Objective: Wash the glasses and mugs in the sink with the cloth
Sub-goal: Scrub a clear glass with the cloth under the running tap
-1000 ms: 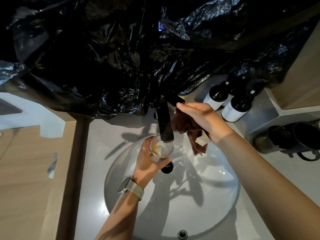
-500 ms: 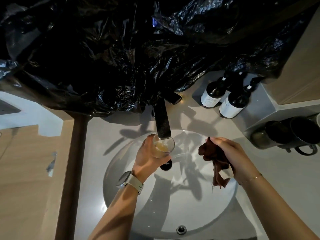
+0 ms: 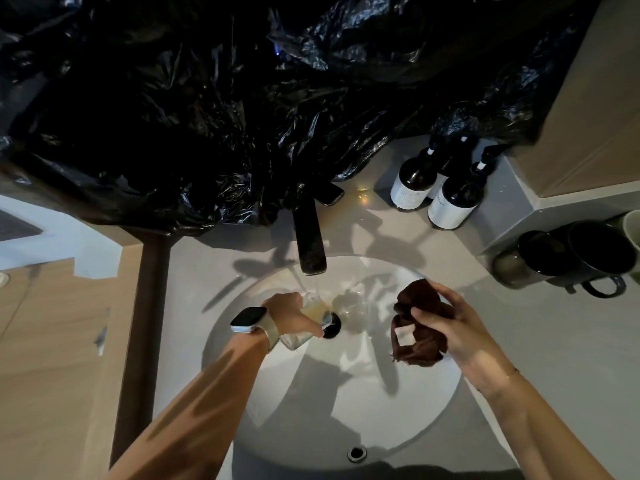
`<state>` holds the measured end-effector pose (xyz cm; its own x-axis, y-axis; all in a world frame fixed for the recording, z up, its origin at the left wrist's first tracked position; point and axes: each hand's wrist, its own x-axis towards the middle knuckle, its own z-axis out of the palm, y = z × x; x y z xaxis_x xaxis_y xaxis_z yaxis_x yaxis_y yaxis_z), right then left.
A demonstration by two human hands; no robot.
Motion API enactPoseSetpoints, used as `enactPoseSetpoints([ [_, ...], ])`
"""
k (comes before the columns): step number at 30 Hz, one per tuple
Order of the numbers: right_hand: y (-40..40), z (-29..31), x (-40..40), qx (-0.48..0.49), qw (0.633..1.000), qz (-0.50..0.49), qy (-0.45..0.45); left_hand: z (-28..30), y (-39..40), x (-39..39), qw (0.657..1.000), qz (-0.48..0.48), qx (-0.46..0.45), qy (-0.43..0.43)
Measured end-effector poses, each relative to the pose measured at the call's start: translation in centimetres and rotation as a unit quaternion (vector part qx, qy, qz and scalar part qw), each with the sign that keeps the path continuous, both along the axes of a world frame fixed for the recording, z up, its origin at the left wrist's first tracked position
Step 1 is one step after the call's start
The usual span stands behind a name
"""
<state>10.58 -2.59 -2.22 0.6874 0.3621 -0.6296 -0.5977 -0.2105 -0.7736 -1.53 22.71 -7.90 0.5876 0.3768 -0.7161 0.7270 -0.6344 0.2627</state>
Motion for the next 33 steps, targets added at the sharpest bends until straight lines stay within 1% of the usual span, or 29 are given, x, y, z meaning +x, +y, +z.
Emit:
enactPoseSetpoints([
  [2, -0.1, -0.1, -0.2, -0.039, 0.999, -0.014, -0.033, 0.2, 0.2, 0.4, 1.000, 0.023, -0.012, -0.001],
  [5, -0.2, -0.4, -0.4, -0.096, 0.989, -0.004, -0.115, 0.5, 0.4, 1.0, 0.997, 0.066, -0.026, -0.030],
  [8, -0.4, -0.4, -0.6, -0.109, 0.986, 0.015, -0.129, 0.5, 0.7, 1.0, 0.977, 0.166, -0.121, -0.061],
  [10, -0.6, -0.7, -0.6, -0.102, 0.985, 0.037, -0.132, 0.6, 0.6, 0.6, 0.945, 0.242, -0.204, -0.081],
  [12, -0.4, -1.0, -0.7, -0.098, 0.986, 0.044, -0.126, 0.3, 0.1, 0.0, 0.893, 0.321, -0.296, -0.112],
  [14, -0.1, -1.4, -0.8, -0.102, 0.986, 0.048, -0.124, 0.3, -0.5, -0.5, 0.841, 0.371, -0.368, -0.136],
  [15, 0.1, -1.5, -0.8, -0.103, 0.987, 0.052, -0.113, 0.4, -0.9, -0.6, 0.824, 0.386, -0.391, -0.142],
  [16, 0.4, -1.4, -0.7, -0.094, 0.990, 0.057, -0.085, 0.3, -1.1, -0.6, 0.809, 0.400, -0.407, -0.144],
  [19, 1.2, -1.3, -0.1, -0.012, 0.997, 0.069, 0.042, 0.4, -1.8, -0.5, 0.761, 0.440, -0.451, -0.155],
  [20, 1.4, -1.4, 0.0, 0.016, 0.995, 0.073, 0.064, 0.2, -1.9, -0.4, 0.751, 0.445, -0.459, -0.164],
  [22, 1.9, -1.7, 0.1, 0.040, 0.994, 0.078, 0.072, 0.0, -2.1, -0.4, 0.746, 0.440, -0.466, -0.182],
  [24, 2.2, -2.0, -0.3, 0.037, 0.996, 0.080, 0.034, 0.1, -2.5, -0.3, 0.731, 0.441, -0.478, -0.207],
  [28, 2.3, -2.3, -1.5, 0.059, 0.998, 0.029, -0.016, 0.3, -2.9, -0.2, 0.670, 0.488, -0.507, -0.237],
  [30, 2.4, -2.4, -1.8, 0.043, 0.997, 0.023, -0.061, 0.2, -2.8, -0.2, 0.653, 0.507, -0.508, -0.242],
  [32, 2.6, -2.6, -1.9, 0.003, 0.992, 0.054, -0.112, 0.3, -2.6, -0.4, 0.662, 0.493, -0.509, -0.244],
  [33, 2.6, -2.6, -1.9, -0.029, 0.983, 0.082, -0.159, 0.4, -2.6, -0.6, 0.675, 0.477, -0.506, -0.247],
])
